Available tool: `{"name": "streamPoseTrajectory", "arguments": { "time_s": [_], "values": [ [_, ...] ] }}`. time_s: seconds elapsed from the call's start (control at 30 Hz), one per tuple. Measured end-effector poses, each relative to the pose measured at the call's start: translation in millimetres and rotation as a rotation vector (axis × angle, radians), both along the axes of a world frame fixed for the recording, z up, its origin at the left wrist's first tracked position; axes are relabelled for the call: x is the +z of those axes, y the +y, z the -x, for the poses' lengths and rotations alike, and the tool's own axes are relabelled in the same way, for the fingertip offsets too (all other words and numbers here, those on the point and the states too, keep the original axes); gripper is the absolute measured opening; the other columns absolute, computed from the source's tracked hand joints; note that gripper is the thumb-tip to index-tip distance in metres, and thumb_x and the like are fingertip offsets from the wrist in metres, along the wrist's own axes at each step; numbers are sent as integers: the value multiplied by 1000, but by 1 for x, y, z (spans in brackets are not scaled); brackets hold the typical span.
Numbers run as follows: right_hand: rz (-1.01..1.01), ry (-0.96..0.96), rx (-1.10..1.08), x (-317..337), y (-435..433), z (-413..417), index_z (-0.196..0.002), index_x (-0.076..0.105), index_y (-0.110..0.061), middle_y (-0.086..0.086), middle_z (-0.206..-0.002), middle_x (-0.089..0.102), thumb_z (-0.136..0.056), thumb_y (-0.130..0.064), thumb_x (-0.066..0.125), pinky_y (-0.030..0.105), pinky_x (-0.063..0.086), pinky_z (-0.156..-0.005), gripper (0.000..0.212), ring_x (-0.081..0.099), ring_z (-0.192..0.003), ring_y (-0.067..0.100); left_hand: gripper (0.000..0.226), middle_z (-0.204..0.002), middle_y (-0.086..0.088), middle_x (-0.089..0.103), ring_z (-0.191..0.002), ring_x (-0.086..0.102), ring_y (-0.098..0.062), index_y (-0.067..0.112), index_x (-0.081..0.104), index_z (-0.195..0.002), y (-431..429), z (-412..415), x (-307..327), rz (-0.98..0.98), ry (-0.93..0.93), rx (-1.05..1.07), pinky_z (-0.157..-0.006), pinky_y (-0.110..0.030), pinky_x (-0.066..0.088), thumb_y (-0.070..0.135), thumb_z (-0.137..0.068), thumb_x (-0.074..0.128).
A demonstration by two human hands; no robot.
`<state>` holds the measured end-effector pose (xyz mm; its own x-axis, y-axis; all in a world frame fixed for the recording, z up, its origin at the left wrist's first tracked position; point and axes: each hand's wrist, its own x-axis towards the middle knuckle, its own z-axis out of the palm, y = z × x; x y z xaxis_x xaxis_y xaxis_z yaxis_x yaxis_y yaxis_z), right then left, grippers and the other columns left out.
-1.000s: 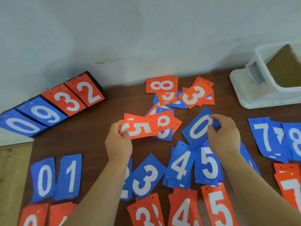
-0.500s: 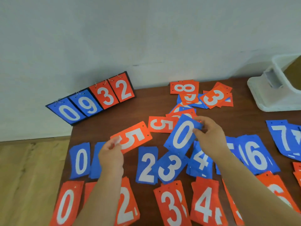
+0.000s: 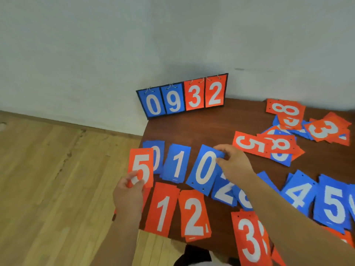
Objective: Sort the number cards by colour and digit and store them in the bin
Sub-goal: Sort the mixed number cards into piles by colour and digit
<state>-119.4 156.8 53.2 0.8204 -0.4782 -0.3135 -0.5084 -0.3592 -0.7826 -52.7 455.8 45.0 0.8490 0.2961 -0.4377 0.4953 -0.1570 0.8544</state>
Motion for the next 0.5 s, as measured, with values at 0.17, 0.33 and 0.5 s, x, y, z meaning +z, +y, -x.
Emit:
{"name": "streamPoseTrajectory", "arguments": {
  "time_s": [0.17,0.33,0.5],
  "values": [
    [43,-27,231,-20,72,-64,-124,66,-17,0,-122,68,-90,-5,64,19,43,-82,36,64,-99,19,33,-99,-1,77,-81,75,-20,40,76,-93,44,-2,0,-26,-3,53,-77,-43,63,7,-86,72],
    [40,-44,288,-36,119,-136,-131,61,-20,3,-120,67,-95,-8,56,22,45,-68,38,59,-79,12,30,-105,8,77,-100,73,-16,38,79,-101,82,6,-4,-7,-31,31,-93,-47,58,13,-87,68],
    [255,77,439,-58,133,-166,-148,46,-21,9,-139,55,-97,-16,57,35,54,-83,52,60,-109,25,38,-101,13,77,-101,72,-13,33,79,-100,104,12,-5,-71,-22,-36,-96,-45,57,-1,-87,67]
  ]
}}
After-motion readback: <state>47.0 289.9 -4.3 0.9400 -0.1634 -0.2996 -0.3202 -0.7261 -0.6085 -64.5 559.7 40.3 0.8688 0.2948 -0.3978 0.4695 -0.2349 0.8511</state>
